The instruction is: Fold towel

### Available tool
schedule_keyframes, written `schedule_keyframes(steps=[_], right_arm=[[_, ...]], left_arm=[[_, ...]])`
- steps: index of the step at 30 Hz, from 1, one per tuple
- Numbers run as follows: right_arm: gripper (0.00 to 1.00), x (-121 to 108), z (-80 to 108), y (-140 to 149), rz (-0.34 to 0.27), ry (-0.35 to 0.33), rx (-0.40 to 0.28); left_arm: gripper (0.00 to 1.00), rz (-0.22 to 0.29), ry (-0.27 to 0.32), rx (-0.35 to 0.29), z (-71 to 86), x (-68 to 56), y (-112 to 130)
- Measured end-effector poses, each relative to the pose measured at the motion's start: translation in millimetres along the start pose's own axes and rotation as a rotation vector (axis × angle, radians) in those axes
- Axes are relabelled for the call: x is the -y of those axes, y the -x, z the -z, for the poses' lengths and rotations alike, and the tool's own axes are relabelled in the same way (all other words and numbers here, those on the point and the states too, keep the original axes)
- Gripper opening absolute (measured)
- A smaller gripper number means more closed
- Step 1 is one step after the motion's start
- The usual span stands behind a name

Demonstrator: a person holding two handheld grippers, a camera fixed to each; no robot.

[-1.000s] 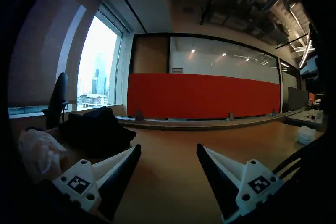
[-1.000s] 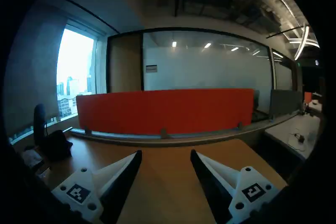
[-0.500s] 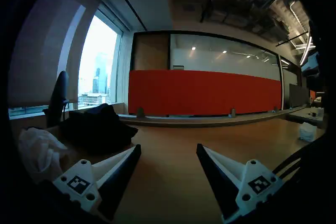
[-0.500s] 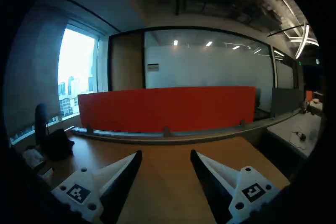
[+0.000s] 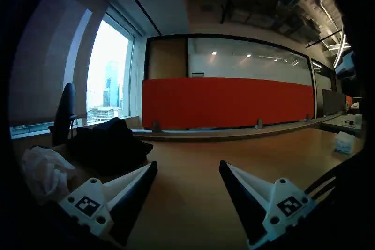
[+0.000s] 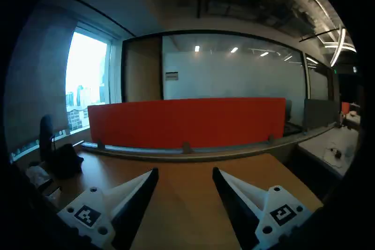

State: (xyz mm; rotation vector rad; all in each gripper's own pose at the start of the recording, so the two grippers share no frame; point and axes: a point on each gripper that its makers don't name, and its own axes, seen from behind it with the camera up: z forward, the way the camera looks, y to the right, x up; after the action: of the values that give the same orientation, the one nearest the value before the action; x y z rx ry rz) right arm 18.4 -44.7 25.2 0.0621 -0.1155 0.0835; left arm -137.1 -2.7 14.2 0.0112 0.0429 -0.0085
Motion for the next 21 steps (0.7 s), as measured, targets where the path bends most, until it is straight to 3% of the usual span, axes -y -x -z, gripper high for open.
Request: schedule_keyframes(steps=[15,21], right_arm=[[0.89,8.7,-10.8,-7.8,-0.014,-0.036,-0.009],[0.89,4.1,-11.8,-31.1,-0.003,-0.047,-0.045]], left_arm=[[0.98,0.0,0.0,-0.001,-0.7,-1.2,2.8],[0.98,0.0,0.0,-0.001,-0.9,-1.7,3.1]])
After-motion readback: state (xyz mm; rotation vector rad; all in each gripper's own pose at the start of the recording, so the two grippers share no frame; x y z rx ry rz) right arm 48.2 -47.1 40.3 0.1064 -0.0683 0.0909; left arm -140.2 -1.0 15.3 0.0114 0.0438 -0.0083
